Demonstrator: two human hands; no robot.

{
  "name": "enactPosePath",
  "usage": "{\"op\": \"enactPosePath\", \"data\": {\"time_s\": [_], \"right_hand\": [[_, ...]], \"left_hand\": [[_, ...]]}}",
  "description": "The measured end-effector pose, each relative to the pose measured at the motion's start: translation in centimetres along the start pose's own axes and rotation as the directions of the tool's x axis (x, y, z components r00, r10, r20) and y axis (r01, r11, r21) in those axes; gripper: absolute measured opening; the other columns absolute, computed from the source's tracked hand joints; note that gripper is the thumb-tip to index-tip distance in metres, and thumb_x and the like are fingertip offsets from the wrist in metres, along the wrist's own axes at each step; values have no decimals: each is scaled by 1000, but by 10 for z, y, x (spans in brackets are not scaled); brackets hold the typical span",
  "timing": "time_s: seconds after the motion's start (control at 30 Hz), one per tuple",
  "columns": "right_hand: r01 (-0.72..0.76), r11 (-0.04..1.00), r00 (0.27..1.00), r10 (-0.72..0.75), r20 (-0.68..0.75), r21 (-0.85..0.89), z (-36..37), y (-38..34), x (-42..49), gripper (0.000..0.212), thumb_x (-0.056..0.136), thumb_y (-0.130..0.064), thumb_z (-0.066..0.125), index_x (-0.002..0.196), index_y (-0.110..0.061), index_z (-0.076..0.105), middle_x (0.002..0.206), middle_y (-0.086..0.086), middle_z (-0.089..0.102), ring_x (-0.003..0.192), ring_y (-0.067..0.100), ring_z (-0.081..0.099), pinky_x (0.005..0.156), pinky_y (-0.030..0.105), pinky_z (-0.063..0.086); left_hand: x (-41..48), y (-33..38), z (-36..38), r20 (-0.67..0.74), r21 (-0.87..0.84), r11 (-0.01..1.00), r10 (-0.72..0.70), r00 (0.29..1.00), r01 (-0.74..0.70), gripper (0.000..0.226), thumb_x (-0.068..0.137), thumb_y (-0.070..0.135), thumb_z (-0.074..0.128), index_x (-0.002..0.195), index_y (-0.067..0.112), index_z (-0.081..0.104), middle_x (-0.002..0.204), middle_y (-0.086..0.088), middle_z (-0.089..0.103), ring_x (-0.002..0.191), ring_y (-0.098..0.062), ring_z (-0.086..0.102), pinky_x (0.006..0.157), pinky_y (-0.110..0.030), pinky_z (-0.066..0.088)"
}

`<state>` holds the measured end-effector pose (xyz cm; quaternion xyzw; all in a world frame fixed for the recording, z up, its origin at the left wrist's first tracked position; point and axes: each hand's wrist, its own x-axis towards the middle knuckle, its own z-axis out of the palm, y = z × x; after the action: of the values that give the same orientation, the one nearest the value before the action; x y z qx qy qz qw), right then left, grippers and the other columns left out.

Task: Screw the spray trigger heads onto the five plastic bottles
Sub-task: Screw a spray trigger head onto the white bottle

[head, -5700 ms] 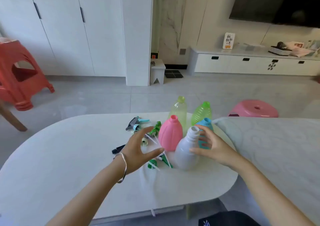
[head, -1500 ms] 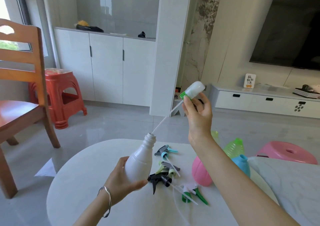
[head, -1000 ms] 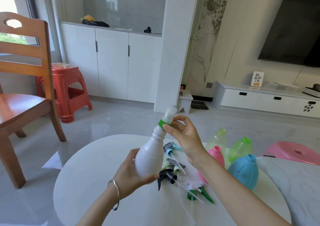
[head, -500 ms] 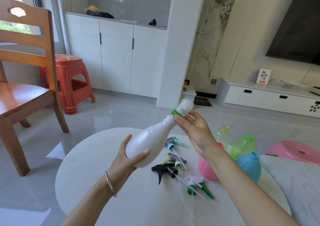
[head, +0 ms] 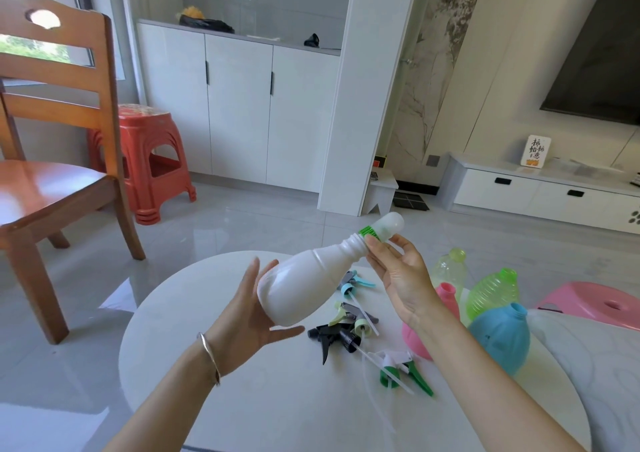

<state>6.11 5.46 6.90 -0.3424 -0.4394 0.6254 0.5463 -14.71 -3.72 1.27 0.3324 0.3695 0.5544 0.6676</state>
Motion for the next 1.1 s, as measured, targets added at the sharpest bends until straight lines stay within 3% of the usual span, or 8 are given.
{"op": "enactPosePath", "data": {"time_s": [0.07,0.2,0.37,0.53,0.7,0.83,1.0,1.1], "right_hand": [[-12,1000,1000,12,0,15,-2,1,0,60,64,-14,75,115,-10,44,98,6,67,94,16,63,95,29,46],[-43,997,998,45,-33,60,-5,4,-1,36,79,-4,67,106,-10,44,97,9,62,95,20,60,95,28,48],[-40,999,999,41,-34,36,-5,2,-1,31,79,-5,68,99,-12,45,95,8,64,90,18,62,95,29,47],[-26,999,999,25,-44,-19,-6,2,-1,32,76,-8,72,94,-15,46,93,6,64,94,20,59,99,34,43],[-2,999,999,0,-36,-47,-4,1,-2,33,74,-10,74,90,-18,47,89,4,64,94,20,58,96,32,44],[4,999,998,-7,-68,-52,-2,1,-1,33,74,-12,75,90,-18,47,87,1,63,93,19,59,91,28,47],[10,999,997,-12,-71,-33,3,-1,-1,34,74,-11,74,91,-18,46,88,1,62,91,16,59,90,26,46],[2,1000,996,-1,-86,8,6,-4,-1,34,75,-10,74,91,-18,45,90,3,64,91,16,61,89,24,47]], "left_hand": [[2,-1,0,-57,57,998,35,998,-32,64,71,63,56,130,40,47,131,-6,56,108,-30,65,79,-44,57],[1,-1,-1,-37,196,970,151,988,-141,90,46,52,88,124,20,56,118,-4,69,101,-16,68,74,-23,56],[-2,-8,4,-34,260,965,-2,999,11,65,65,77,52,114,35,59,107,-9,72,98,-27,70,69,-38,59],[1,-12,1,-30,397,902,198,980,-170,79,50,51,85,119,27,56,115,0,68,107,-19,64,76,-23,54],[3,-15,5,-63,191,982,12,998,0,58,69,68,52,110,29,64,104,-6,73,94,-22,71,72,-36,59],[3,-12,4,-56,273,954,142,988,-122,83,55,56,82,124,20,55,110,3,72,101,-11,67,75,-19,54],[2,-16,5,-59,172,985,15,998,-5,58,73,65,55,118,28,59,113,-7,69,103,-25,67,77,-39,58],[3,-12,4,-78,219,971,111,991,-91,71,59,58,78,119,26,58,118,-1,68,107,-17,65,78,-23,56]]}}
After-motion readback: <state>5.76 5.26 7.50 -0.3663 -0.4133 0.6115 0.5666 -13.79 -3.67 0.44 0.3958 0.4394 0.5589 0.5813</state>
